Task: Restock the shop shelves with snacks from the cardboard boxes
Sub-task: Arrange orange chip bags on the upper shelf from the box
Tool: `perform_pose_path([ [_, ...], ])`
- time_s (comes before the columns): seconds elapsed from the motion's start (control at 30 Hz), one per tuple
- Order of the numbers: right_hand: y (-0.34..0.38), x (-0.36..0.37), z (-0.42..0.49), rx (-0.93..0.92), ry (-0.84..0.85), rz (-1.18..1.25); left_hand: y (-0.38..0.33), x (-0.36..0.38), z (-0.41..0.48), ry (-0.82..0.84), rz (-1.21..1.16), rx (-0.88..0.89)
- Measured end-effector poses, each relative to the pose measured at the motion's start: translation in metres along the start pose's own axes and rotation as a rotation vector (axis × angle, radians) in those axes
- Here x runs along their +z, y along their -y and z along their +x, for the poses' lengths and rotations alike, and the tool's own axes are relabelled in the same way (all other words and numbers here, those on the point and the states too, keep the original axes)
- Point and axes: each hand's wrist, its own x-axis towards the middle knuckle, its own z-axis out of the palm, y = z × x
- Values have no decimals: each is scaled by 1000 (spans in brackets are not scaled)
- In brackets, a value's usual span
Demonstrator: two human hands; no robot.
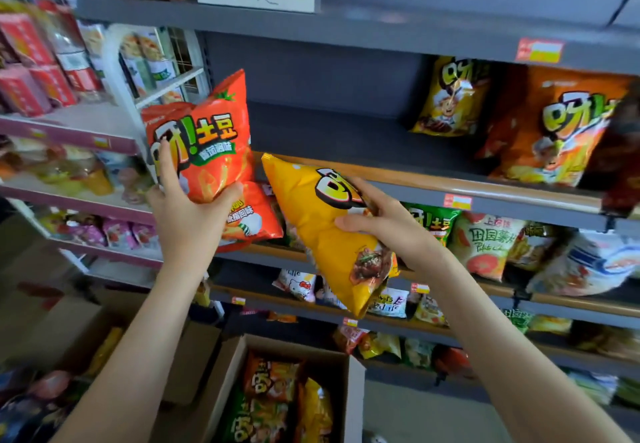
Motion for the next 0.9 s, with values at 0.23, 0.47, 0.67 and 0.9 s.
perform_pose_path([
  [0.23, 11, -54, 2, -180, -573, 51, -23, 27, 12, 135, -73, 16],
  [0.47, 19, -135, 37, -39, -847, -145, -70, 77, 14, 258, -164, 41],
  [0.67, 21, -143, 82, -16, -1045, -299, -77, 102, 1, 186, -180, 70],
  [0.9, 27, -147, 118, -85, -1138, -491, -68, 140, -15, 138, -197, 116],
])
